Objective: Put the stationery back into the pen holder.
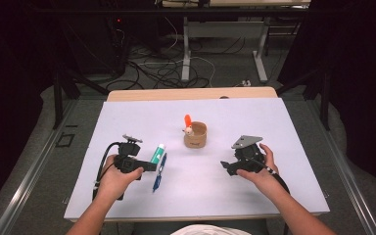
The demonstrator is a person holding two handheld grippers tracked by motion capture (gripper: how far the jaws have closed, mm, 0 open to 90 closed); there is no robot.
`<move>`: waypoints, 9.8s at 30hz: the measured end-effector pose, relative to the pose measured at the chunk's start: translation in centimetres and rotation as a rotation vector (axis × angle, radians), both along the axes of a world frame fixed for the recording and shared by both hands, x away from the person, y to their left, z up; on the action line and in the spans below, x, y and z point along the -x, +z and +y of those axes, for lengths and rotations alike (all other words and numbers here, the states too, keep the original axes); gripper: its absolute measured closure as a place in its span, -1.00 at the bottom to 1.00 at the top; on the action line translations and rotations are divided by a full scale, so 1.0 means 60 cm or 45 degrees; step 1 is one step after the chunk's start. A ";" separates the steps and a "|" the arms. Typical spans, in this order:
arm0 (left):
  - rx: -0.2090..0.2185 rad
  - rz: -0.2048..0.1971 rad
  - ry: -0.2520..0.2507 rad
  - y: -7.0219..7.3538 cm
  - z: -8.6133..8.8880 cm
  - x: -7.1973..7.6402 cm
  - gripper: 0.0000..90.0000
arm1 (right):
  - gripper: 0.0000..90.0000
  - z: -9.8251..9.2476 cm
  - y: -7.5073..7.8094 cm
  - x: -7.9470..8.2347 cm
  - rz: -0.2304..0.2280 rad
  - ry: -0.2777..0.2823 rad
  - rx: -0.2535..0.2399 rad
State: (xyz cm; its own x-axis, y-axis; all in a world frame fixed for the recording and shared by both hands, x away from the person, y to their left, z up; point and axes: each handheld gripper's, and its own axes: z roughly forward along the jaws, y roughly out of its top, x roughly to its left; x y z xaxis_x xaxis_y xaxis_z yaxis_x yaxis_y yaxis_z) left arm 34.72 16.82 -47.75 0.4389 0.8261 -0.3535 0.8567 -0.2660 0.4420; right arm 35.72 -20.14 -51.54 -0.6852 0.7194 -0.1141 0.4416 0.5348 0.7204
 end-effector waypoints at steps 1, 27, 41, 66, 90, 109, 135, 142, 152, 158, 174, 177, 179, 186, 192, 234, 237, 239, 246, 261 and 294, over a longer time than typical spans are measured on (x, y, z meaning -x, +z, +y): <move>0.000 0.010 -0.017 0.002 -0.004 -0.003 0.44 | -0.66 0.001 0.002 0.001 -0.005 0.005 0.011; 0.018 0.004 -0.319 0.017 -0.118 -0.045 0.44 | -0.32 0.043 0.013 0.032 -0.277 0.333 0.403; 0.035 0.035 -0.375 -0.005 -0.146 -0.050 0.44 | -0.32 0.059 0.025 0.045 -0.425 0.468 0.519; 0.050 0.071 -0.378 -0.006 -0.136 -0.047 0.44 | -0.16 0.109 0.027 0.071 -0.882 0.822 0.693; 0.104 0.147 -0.416 -0.009 -0.149 -0.045 0.44 | 0.19 0.149 -0.007 0.086 -1.123 1.111 0.998; 0.150 0.190 -0.440 -0.008 -0.164 -0.041 0.44 | 0.36 0.158 -0.017 0.088 -1.178 1.193 1.060; 0.182 0.131 -0.420 -0.010 -0.161 -0.040 0.26 | 0.46 0.154 -0.017 0.084 -1.149 1.181 1.068; 0.221 0.042 -0.380 -0.003 -0.151 -0.041 0.04 | 0.46 0.150 -0.016 0.079 -1.129 1.150 1.064; 0.251 -0.069 -0.318 0.011 -0.130 -0.044 -0.13 | 0.46 0.141 -0.021 0.059 -1.072 1.105 1.015; 0.211 -0.144 -0.264 0.013 -0.112 -0.051 -0.17 | 0.46 0.134 -0.017 0.048 -1.040 1.041 0.955; 0.105 -0.318 -0.163 -0.008 -0.066 -0.073 -0.35 | 0.46 0.134 0.011 0.012 -0.897 0.771 0.578; 0.106 -0.334 -0.160 -0.005 -0.061 -0.074 -0.36 | 0.46 0.131 0.020 0.003 -0.851 0.708 0.466; 0.104 -0.330 -0.144 -0.004 -0.060 -0.074 -0.37 | 0.46 0.127 0.028 -0.004 -0.813 0.666 0.381; 0.073 -0.337 -0.102 -0.007 -0.056 -0.076 -0.46 | 0.46 0.116 0.042 -0.028 -0.686 0.530 0.116; 0.063 -0.344 -0.081 -0.009 -0.056 -0.077 -0.60 | 0.46 0.107 0.050 -0.049 -0.596 0.417 -0.071; -0.008 -0.420 0.011 -0.014 -0.045 -0.082 -0.92 | 0.45 0.111 0.000 -0.141 -0.374 0.017 -0.587; -0.003 -0.415 0.009 -0.014 -0.046 -0.082 -0.92 | 0.45 0.111 -0.006 -0.143 -0.354 0.007 -0.583; -0.009 -0.414 0.005 -0.014 -0.046 -0.082 -0.92 | 0.45 0.113 -0.010 -0.145 -0.346 0.010 -0.589; -0.006 -0.410 0.002 -0.016 -0.048 -0.082 -0.92 | 0.45 0.117 -0.020 -0.148 -0.316 -0.007 -0.571; -0.005 -0.400 -0.003 -0.017 -0.049 -0.082 -0.92 | 0.45 0.120 -0.029 -0.154 -0.321 -0.001 -0.551; -0.006 -0.390 -0.002 -0.018 -0.047 -0.082 -0.90 | -0.15 0.104 0.001 -0.141 -0.296 -0.012 -0.567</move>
State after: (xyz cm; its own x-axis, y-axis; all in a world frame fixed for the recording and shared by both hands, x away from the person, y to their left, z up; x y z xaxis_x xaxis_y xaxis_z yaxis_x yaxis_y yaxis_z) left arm 39.66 13.98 -48.82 0.5257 0.8266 -0.2010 0.6834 -0.2697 0.6784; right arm 44.19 -13.89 -51.50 -0.6713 0.7390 0.0570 0.2458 0.1494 0.9577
